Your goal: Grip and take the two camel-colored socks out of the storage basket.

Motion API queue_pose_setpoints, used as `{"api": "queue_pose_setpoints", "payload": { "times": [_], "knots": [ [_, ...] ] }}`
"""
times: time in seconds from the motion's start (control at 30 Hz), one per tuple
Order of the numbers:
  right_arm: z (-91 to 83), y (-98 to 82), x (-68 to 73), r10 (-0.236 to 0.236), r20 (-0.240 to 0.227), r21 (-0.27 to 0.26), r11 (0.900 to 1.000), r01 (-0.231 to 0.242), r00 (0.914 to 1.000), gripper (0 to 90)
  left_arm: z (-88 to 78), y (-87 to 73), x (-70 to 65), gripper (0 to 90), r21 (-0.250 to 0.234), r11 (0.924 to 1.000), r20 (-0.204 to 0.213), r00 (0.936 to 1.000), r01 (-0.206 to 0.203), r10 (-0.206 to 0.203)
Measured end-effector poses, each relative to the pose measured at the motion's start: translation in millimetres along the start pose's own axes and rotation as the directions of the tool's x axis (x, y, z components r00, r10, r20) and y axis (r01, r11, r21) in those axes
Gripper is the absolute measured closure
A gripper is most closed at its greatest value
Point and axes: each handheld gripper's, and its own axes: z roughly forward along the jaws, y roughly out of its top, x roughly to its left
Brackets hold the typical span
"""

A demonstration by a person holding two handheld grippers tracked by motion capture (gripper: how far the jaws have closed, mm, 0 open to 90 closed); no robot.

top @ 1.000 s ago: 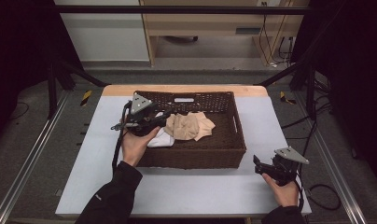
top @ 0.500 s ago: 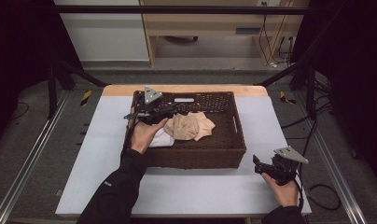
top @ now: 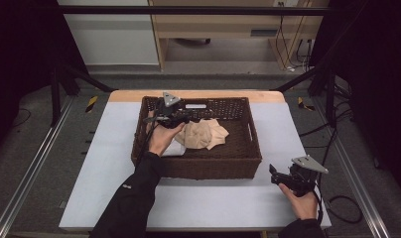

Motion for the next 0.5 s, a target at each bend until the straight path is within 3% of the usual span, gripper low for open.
{"api": "queue_pose_setpoints", "payload": {
  "times": [0.23,0.5],
  "knots": [
    [0.3,0.0,-0.2,0.000,0.001,0.002,1.000,0.000,1.0000,4.3,16.0,-12.3,-2.4,48.9,0.067,0.9976,-0.004,0.9999,-0.015,0.016],
    [1.2,-0.2,-0.2,-0.003,0.005,0.008,1.000,0.002,1.0000,4.3,18.9,-16.0,-6.2,49.8,0.115,0.9924,0.006,0.9990,-0.044,0.044]
  ]
}}
